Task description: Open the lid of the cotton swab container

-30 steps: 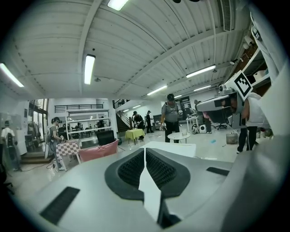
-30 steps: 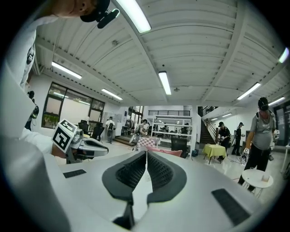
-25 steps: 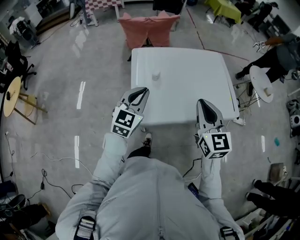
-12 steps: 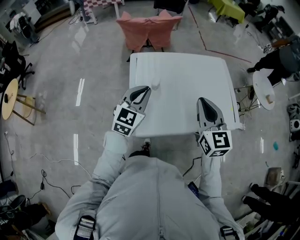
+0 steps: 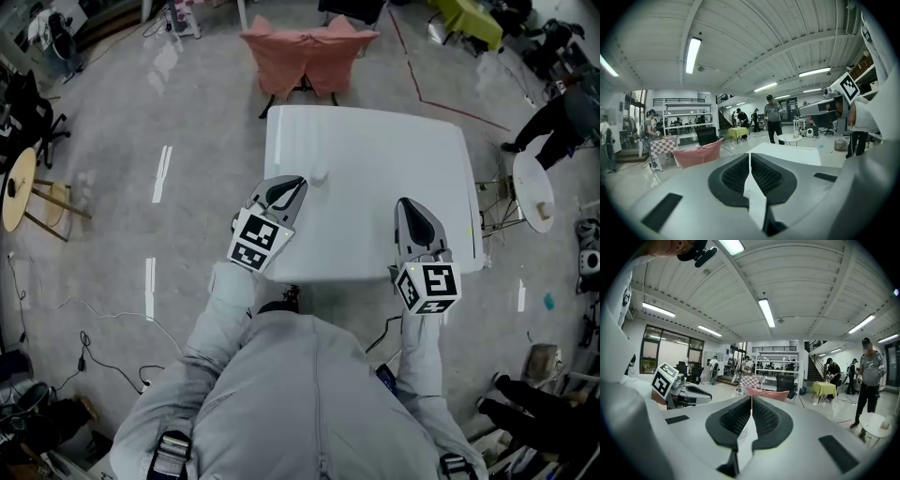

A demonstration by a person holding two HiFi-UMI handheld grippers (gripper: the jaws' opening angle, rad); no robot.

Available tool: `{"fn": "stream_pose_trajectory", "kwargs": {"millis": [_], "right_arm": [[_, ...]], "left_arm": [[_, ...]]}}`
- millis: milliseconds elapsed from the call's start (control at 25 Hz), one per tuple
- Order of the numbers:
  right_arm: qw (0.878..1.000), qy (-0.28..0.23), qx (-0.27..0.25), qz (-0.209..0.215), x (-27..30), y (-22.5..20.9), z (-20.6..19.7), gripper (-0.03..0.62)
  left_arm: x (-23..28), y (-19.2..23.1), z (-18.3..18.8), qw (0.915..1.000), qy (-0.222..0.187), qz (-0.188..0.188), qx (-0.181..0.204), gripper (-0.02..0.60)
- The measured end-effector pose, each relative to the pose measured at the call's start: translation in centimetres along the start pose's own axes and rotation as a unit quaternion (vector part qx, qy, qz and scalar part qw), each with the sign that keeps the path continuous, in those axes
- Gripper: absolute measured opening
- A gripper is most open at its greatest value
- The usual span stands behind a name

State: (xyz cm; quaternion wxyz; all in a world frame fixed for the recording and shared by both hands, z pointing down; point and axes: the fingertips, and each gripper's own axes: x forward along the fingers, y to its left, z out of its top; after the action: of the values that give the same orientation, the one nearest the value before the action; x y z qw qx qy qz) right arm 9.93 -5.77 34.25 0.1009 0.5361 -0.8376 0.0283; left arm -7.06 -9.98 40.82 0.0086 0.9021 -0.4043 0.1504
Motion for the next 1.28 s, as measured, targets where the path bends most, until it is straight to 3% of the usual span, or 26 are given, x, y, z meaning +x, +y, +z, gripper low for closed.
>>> {"fn": "stream_pose_trajectory", "kwargs": {"millis": [320, 600, 720, 1000, 1280], "right_arm": [[1.0, 0.012, 0.002, 0.015, 5.3, -0.5, 0.0, 0.037], [0.998, 0.014, 0.0, 0.058, 8.9, -3.0, -1.3, 0.037], [0.997, 0.018, -0.001, 0.075, 9.6, -4.8, -0.7, 0.037], [0.995, 0.033, -0.001, 0.095, 10.6, -7.6, -1.9, 0.037], [0.992, 0.054, 0.008, 0.11, 12.2, -8.4, -4.3, 0.037]], "left_arm": [[2.9, 3.4, 0.0, 0.9998, -0.009, -0.016, -0.003, 0.029], [6.8, 4.3, -1.8, 0.9993, 0.009, -0.01, -0.036, 0.031], [8.2, 4.4, -1.7, 0.9978, 0.02, 0.005, -0.063, 0.115], [10.8, 3.3, -2.8, 0.9957, 0.038, 0.019, -0.082, 0.165], [13.3, 2.7, -6.3, 0.9924, 0.063, 0.017, -0.105, 0.207]]}}
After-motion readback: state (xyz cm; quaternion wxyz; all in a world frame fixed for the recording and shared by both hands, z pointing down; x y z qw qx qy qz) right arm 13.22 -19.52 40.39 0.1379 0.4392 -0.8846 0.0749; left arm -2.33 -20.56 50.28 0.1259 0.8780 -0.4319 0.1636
